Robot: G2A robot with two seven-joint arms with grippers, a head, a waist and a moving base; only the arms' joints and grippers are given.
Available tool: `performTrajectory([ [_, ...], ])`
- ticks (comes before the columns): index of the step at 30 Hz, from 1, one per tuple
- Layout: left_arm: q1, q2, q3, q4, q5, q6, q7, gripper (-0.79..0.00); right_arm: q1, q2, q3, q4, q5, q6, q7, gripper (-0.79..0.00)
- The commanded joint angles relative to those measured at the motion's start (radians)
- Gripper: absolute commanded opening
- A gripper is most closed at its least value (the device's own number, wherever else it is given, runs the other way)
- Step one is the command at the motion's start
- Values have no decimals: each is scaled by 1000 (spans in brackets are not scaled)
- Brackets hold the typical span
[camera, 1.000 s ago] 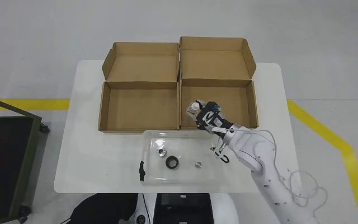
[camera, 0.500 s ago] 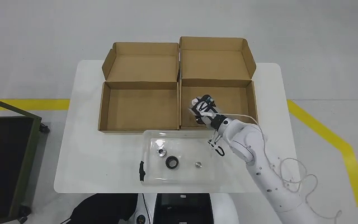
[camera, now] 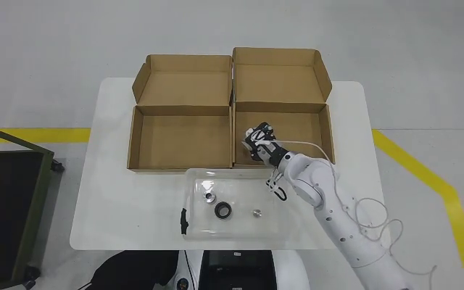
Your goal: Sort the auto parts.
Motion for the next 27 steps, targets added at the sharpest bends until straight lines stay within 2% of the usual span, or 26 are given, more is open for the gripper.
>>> performTrajectory([
  [1, 0, 0, 0, 0, 0, 0, 0, 0, 5, -2, -4, 8, 2, -1, 3, -496],
  [3, 0, 0, 0, 0, 0, 0, 0, 0, 9, -3, -7, 14, 4, -2, 6, -419],
  [5, 0, 0, 0, 0, 0, 0, 0, 0, 12, -4, -9, 18, 5, -2, 6, -400],
  [6, 0, 0, 0, 0, 0, 0, 0, 0, 12, -5, -9, 20, 6, -2, 6, -363],
  [9, 0, 0, 0, 0, 0, 0, 0, 0, 13, -6, -8, 22, 11, -3, 7, -49],
  [10, 0, 0, 0, 0, 0, 0, 0, 0, 12, -6, -7, 20, 12, -4, 8, 0],
  [15, 0, 0, 0, 0, 0, 0, 0, 0, -6, -1, 17, -34, 10, -14, 10, 0],
  [21, 0, 0, 0, 0, 0, 0, 0, 0, -70, 19, 72, -209, -58, -56, 52, 0],
  [27, 0, 0, 0, 0, 0, 0, 0, 0, -163, 41, 125, -376, -60, -162, 113, 0],
])
